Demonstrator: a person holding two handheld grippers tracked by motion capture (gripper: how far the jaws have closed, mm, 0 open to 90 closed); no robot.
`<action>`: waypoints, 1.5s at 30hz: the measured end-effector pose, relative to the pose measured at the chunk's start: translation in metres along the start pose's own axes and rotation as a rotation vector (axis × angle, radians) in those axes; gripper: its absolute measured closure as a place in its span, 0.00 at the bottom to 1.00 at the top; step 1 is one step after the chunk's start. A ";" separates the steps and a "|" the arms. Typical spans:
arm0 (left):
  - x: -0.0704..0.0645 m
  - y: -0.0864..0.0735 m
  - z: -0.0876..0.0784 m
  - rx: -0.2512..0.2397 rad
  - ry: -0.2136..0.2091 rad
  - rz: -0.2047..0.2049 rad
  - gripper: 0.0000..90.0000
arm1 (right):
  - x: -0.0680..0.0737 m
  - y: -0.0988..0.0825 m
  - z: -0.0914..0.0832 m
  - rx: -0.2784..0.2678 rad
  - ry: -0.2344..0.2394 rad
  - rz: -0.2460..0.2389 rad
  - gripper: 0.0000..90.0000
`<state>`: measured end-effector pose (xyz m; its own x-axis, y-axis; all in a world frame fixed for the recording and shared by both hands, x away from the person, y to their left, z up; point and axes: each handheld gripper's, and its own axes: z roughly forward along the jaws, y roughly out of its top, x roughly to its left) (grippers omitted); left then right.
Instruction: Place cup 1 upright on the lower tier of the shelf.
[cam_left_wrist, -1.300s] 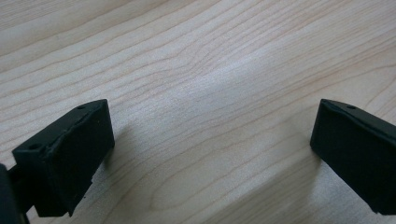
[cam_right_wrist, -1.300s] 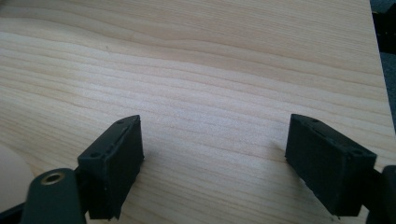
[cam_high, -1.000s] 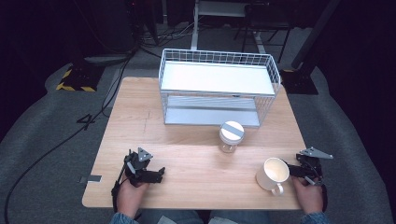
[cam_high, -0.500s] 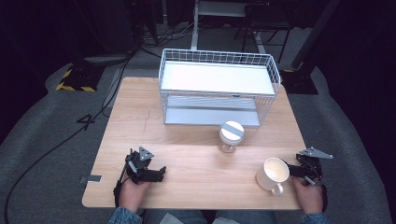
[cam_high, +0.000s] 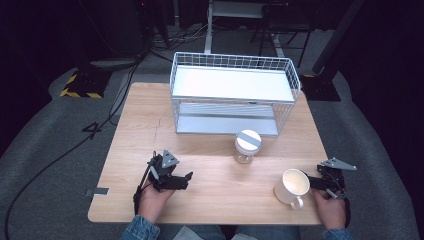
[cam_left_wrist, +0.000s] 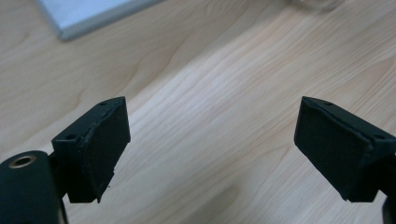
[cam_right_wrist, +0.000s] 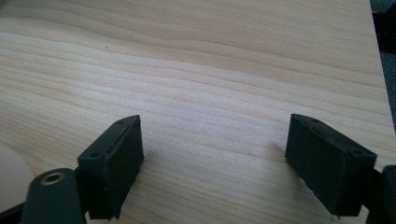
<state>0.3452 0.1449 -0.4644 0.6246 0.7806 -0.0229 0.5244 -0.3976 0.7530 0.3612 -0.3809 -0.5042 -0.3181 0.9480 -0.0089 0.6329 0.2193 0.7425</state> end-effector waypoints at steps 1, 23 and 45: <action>-0.005 0.007 0.003 -0.014 -0.025 -0.001 0.12 | 0.000 0.000 0.000 0.000 0.000 0.000 0.21; -0.049 0.063 0.045 -0.137 -0.143 0.048 0.12 | 0.000 0.000 0.000 0.000 0.000 0.000 0.21; -0.072 0.075 0.100 -0.249 -0.189 0.023 0.02 | 0.000 0.000 0.000 0.000 0.000 0.000 0.21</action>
<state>0.3970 0.0104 -0.4717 0.7433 0.6602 -0.1078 0.3653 -0.2655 0.8922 0.3612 -0.3809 -0.5042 -0.3176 0.9482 -0.0088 0.6334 0.2190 0.7422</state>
